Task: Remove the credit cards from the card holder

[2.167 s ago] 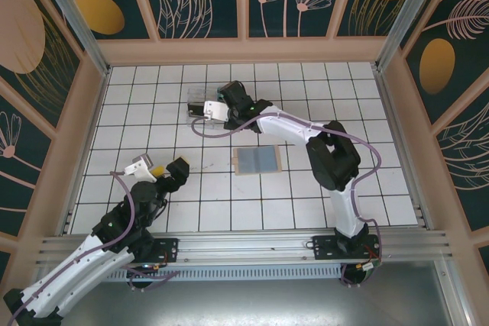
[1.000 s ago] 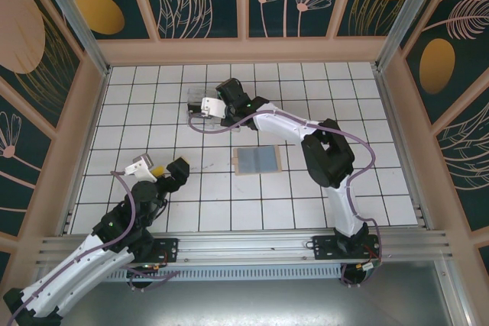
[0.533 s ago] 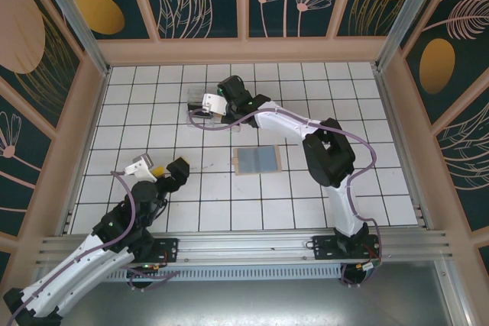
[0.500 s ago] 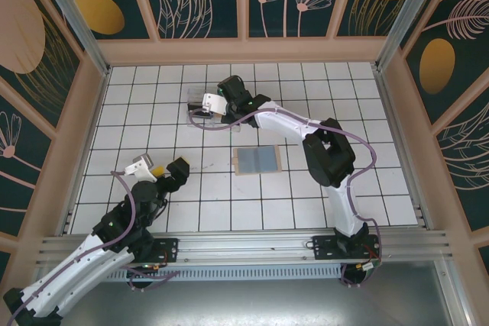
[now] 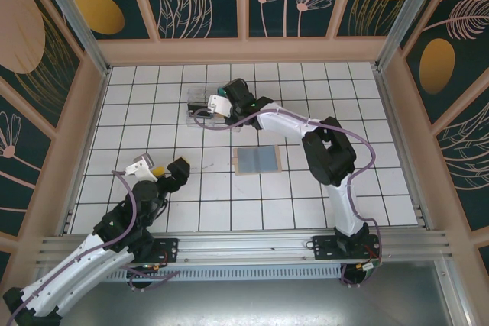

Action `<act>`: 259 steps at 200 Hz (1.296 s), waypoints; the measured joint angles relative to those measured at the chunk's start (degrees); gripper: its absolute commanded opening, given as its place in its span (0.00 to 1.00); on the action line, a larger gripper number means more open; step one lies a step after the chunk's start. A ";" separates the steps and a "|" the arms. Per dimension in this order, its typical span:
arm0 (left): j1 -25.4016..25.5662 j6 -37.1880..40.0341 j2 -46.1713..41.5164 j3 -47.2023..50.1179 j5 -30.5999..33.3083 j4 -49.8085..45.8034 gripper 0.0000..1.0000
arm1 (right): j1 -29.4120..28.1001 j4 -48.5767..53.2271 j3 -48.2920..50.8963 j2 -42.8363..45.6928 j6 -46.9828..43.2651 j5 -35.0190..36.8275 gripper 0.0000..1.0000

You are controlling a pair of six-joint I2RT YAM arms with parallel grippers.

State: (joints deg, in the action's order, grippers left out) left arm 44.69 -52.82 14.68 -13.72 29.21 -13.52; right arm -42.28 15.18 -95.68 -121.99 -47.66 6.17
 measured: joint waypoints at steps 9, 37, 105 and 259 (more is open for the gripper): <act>0.00 0.00 0.00 0.00 0.00 0.00 0.99 | 0.09 -0.02 0.00 -0.02 0.13 0.00 0.26; 0.00 0.00 0.02 0.02 0.00 0.02 0.99 | 0.26 -0.33 0.00 -0.02 0.70 0.02 0.30; 0.00 0.00 1.42 0.00 -0.07 0.24 0.99 | 0.26 -2.38 -0.02 0.00 4.20 1.29 0.32; 0.00 0.70 17.88 -1.44 -3.45 8.70 0.99 | 7.37 -18.84 28.65 30.75 40.09 -7.67 0.99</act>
State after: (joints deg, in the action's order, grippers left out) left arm 44.69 -52.12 32.56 -15.16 25.76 -4.82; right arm -34.92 -3.66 -67.02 -91.24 -7.57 -1.50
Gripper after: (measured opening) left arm 0.985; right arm 0.990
